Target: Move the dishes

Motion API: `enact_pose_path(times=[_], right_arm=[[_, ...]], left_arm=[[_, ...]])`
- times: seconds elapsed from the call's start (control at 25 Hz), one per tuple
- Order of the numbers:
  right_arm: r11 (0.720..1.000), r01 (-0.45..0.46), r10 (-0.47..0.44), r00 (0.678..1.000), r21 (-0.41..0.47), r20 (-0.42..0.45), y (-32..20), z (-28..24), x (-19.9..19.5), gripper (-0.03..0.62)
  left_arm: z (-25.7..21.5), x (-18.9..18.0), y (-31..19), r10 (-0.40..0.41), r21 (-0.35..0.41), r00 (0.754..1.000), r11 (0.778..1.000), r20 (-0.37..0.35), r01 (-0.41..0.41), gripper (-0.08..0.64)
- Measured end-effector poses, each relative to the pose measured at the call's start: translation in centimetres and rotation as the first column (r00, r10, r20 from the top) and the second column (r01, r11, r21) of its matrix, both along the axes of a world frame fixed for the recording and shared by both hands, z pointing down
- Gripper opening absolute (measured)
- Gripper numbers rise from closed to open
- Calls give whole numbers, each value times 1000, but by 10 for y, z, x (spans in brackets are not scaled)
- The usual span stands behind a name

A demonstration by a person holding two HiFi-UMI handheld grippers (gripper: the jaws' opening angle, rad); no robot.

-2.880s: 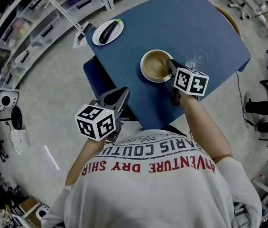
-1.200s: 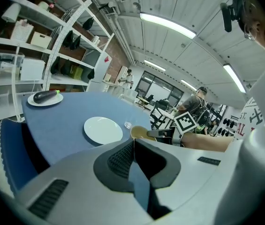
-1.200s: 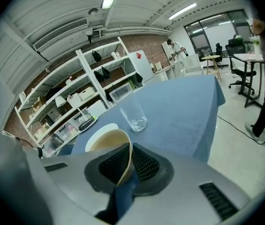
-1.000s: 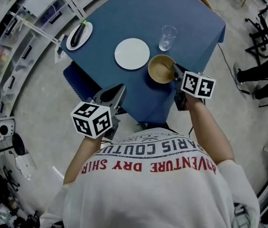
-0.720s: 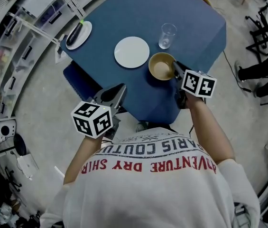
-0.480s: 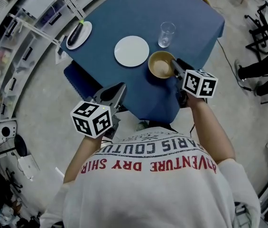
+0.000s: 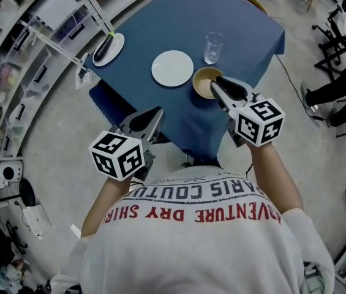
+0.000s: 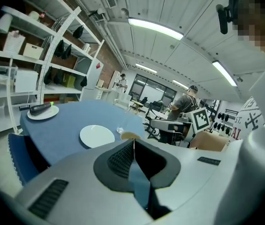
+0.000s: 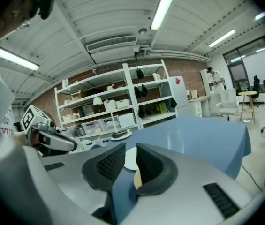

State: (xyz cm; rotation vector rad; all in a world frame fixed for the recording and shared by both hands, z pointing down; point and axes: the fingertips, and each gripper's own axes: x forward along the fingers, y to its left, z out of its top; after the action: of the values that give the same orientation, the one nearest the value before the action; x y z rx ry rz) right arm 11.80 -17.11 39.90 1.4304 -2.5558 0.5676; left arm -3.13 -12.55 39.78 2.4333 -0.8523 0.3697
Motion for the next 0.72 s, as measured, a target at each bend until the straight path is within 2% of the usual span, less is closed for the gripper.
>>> enact_pose_path(times=[0.16, 0.36, 0.56, 0.72], right_arm=[[988, 106, -106, 994, 111, -6, 23, -36, -28, 48], [963, 194, -207, 977, 185, 57, 52, -67, -52, 28], [950, 223, -257, 956, 218, 142, 82, -91, -61, 23], [944, 223, -262, 954, 243, 145, 92, -98, -64, 23]], left_arm=[[-20, -1, 7, 13, 47, 1000, 999, -27, -12, 29], [-50, -1, 16, 34, 114, 996, 993, -81, -25, 29], [-79, 1, 34, 69, 168, 991, 985, -110, -50, 29], [-91, 2, 42, 88, 201, 988, 978, -128, -61, 29]])
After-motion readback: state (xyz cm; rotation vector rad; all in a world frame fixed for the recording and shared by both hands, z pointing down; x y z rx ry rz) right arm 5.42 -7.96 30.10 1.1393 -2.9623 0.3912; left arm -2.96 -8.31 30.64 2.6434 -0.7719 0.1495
